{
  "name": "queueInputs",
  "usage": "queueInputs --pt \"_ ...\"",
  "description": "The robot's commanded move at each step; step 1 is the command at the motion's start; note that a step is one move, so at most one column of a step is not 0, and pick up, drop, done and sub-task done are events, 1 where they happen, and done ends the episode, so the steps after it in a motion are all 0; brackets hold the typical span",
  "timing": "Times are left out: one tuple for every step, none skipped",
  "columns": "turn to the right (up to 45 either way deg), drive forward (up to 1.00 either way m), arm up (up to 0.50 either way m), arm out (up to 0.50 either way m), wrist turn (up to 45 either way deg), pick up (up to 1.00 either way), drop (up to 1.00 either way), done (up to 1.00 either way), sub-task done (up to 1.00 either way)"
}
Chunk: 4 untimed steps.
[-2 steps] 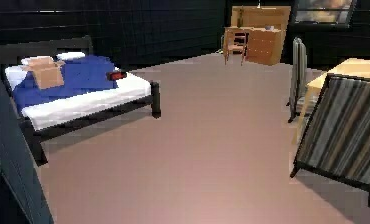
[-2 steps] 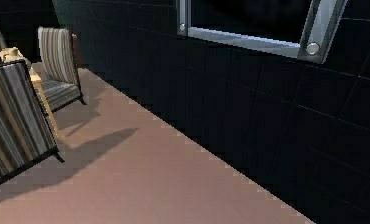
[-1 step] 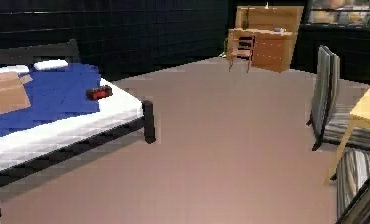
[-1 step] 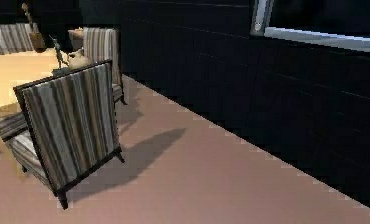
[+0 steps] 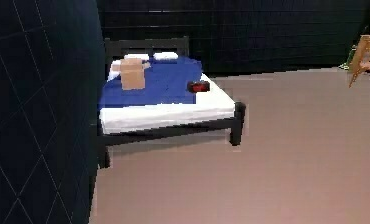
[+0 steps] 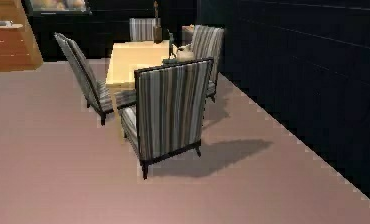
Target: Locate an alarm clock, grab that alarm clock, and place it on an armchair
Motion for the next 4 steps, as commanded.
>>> queueInputs --pt "0.0 1.00 0.00 0.00 0.0 0.00 0.00 0.00 0.00" --pt "0.0 0.25 0.00 0.00 0.0 0.00 0.00 0.00 0.00" --pt "-45.0 0.00 0.00 0.00 0.0 0.00 0.00 0.00 0.00" --pt "-33.0 0.00 0.00 0.00 0.0 0.00 0.00 0.00 0.00"
